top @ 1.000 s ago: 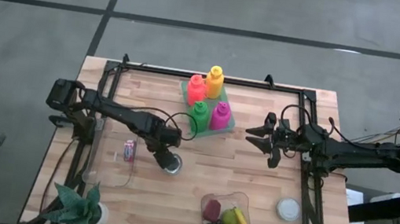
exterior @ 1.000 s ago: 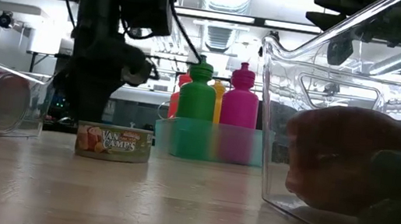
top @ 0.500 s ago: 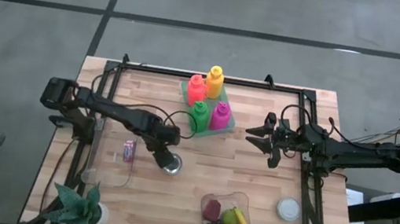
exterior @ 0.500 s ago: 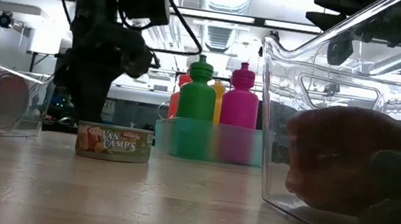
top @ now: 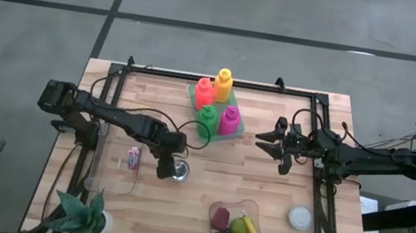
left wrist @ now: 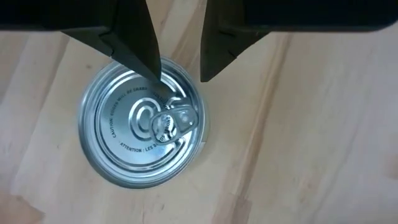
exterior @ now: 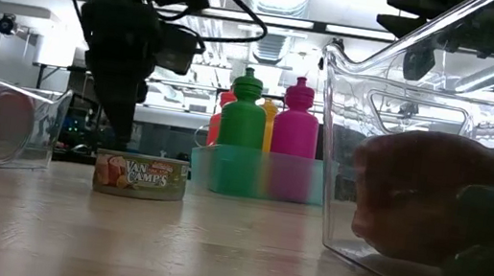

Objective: Pick & Place Food Item
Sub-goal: Put the green tuna into the top transparent bin

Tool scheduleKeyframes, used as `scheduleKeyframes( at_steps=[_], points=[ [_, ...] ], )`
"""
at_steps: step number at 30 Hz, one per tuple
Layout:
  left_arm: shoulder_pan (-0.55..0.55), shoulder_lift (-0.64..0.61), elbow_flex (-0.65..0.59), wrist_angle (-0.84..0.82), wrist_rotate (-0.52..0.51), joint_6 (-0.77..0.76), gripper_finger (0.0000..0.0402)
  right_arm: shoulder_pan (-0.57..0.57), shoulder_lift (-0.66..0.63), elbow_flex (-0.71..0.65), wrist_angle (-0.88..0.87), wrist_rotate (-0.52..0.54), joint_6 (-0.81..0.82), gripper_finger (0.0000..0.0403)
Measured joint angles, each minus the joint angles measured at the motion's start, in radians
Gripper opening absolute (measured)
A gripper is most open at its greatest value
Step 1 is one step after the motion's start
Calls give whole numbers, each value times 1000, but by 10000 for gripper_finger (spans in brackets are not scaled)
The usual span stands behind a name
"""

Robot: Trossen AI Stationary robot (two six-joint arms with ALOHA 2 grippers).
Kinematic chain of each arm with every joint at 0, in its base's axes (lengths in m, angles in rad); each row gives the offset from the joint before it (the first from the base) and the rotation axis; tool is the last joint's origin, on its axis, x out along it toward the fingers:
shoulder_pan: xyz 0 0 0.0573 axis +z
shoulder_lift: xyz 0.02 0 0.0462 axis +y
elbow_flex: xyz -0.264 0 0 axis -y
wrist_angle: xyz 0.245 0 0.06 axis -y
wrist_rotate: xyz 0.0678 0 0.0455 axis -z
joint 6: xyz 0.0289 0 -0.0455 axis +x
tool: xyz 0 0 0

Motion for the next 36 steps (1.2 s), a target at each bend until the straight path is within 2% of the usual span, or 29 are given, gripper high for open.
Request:
scheduleKeyframes(
  at_steps=[7,13,36],
  points=[
    [0,0,-2,0,-5,23,117,0,0,0,0,0,0,134],
    [0,1,-16,-11,-31,120,117,0,0,0,0,0,0,134],
    [1,60,-17,27,-29,126,117,0,0,0,0,0,0,134]
  ],
)
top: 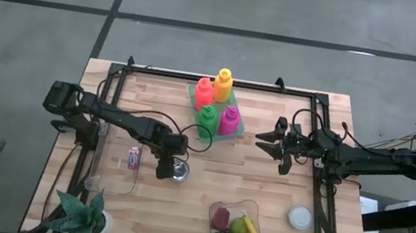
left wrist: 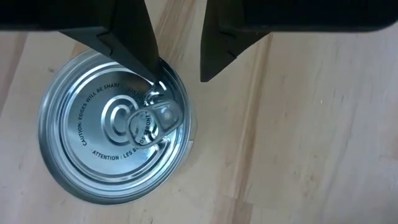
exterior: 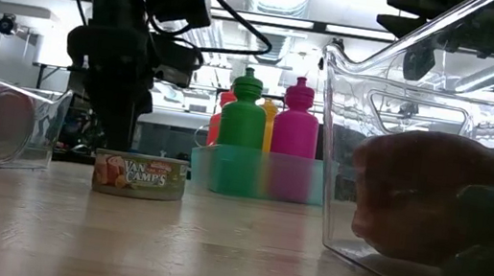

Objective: Pick & Place Food Item
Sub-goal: Put the green tuna into the top transparent bin

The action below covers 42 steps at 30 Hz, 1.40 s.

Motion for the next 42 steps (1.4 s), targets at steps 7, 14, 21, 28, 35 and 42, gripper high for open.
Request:
scheduleKeyframes(
  at_steps=[7,14,21,28,35,42],
  points=[
    [0,-19,26,-71,-10,0,117,0,0,0,0,0,0,134],
    [0,-20,28,-86,-20,0,117,0,0,0,0,0,0,134],
    [1,-20,28,-115,-47,1,117,0,0,0,0,0,0,134],
    [1,-20,23,-104,-55,1,117,0,0,0,0,0,0,134],
    [2,-19,8,-77,-56,-3,117,0,0,0,0,0,0,134],
    [2,-20,18,-84,-54,-2,117,0,0,0,0,0,0,134]
  ],
)
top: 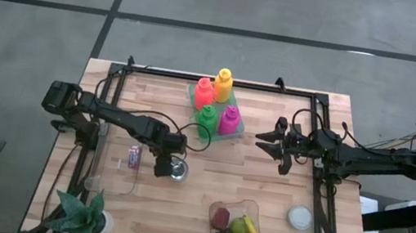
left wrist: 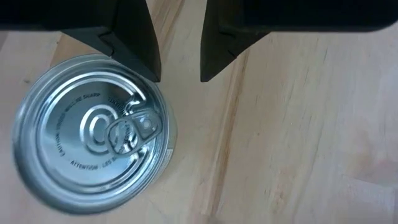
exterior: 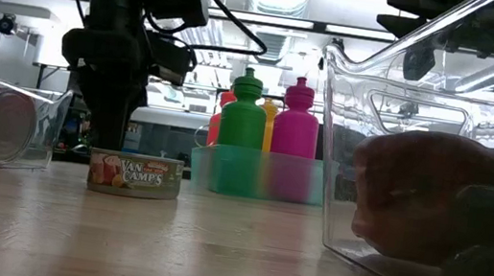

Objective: Pick & Place Food Item
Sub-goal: Put the green tuna into the top transparent bin

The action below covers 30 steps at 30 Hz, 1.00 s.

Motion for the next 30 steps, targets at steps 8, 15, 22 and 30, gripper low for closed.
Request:
scheduleKeyframes(
  at_steps=[8,15,22,30],
  points=[
    [0,-3,19,-1,0,3,117,0,0,0,0,0,0,134],
    [0,-4,4,24,0,2,117,0,0,0,0,0,0,134],
    [0,-3,-8,45,0,0,117,0,0,0,0,0,0,134],
    [0,1,-8,46,1,0,117,0,0,0,0,0,0,134]
  ],
)
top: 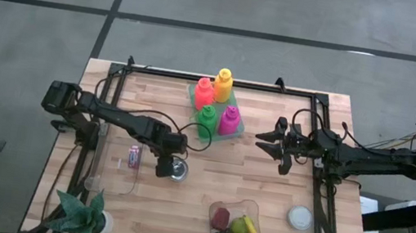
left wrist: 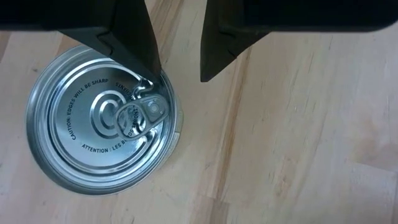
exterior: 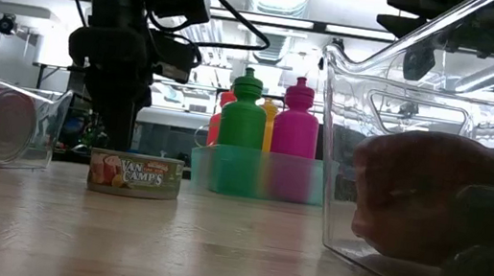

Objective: Pick & Place Food Item
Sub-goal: Put the green tuna into the top transparent bin

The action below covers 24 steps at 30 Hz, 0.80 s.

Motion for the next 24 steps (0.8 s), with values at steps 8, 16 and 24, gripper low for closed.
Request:
scheduleKeyframes(
  at_steps=[8,16,24],
  points=[
    [0,-3,-10,-21,23,-4,117,0,0,0,0,0,0,134],
    [0,-14,-7,-54,29,-11,117,0,0,0,0,0,0,134],
    [0,-79,-6,-95,42,-61,117,0,0,0,0,0,0,134]
  ],
)
